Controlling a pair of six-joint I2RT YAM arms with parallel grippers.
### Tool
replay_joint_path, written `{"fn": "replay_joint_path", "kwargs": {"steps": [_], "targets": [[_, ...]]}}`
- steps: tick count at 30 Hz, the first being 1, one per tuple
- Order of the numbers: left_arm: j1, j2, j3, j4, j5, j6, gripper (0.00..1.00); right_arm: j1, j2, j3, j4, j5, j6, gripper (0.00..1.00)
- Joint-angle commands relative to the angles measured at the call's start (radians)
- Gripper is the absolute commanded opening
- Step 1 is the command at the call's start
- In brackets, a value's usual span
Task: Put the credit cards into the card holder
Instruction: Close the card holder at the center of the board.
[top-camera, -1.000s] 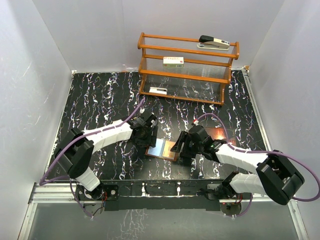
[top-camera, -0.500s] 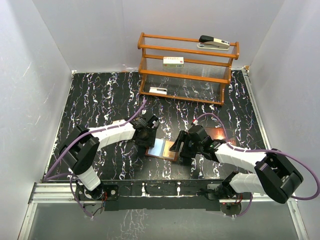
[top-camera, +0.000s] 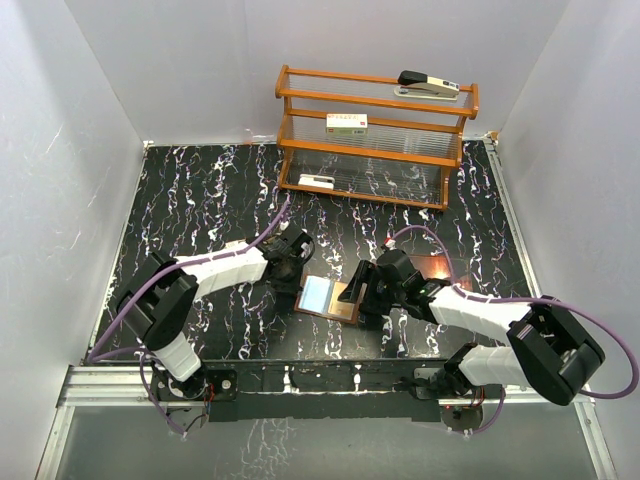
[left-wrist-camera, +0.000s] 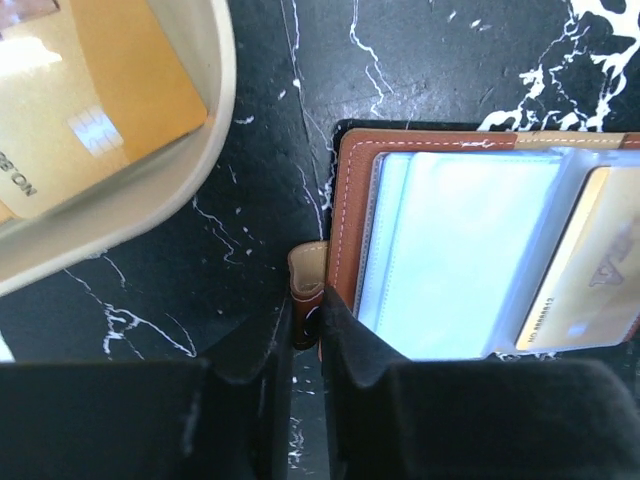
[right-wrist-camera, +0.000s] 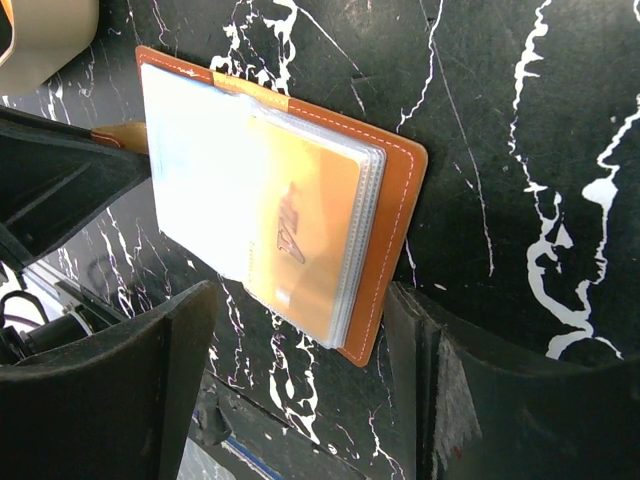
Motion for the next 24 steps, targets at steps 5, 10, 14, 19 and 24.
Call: {"fn": "replay_joint_path", "kwargs": {"steps": [5,10,14,19,24], "targets": [[-0.007,-0.087,-0.096,0.137,0.239,-0.135,0.00,0.003,-0.111,0.036,0.074,-0.035,0.032,0.66],[-0.007,-0.076,-0.096,0.139,0.245,-0.146,0.00,0.003,-0.155,0.057,0.055,-0.042,0.038,0.67],[-0.007,-0.070,-0.095,0.137,0.248,-0.150,0.00,0.004,-0.166,0.065,0.054,-0.057,0.048,0.67],[-0.007,-0.078,-0.099,0.146,0.256,-0.158,0.00,0.004,-0.167,0.070,0.070,-0.084,0.058,0.67],[-0.007,-0.085,-0.108,0.186,0.292,-0.181,0.00,0.004,-0.134,0.063,0.131,-0.126,0.085,0.67]]}}
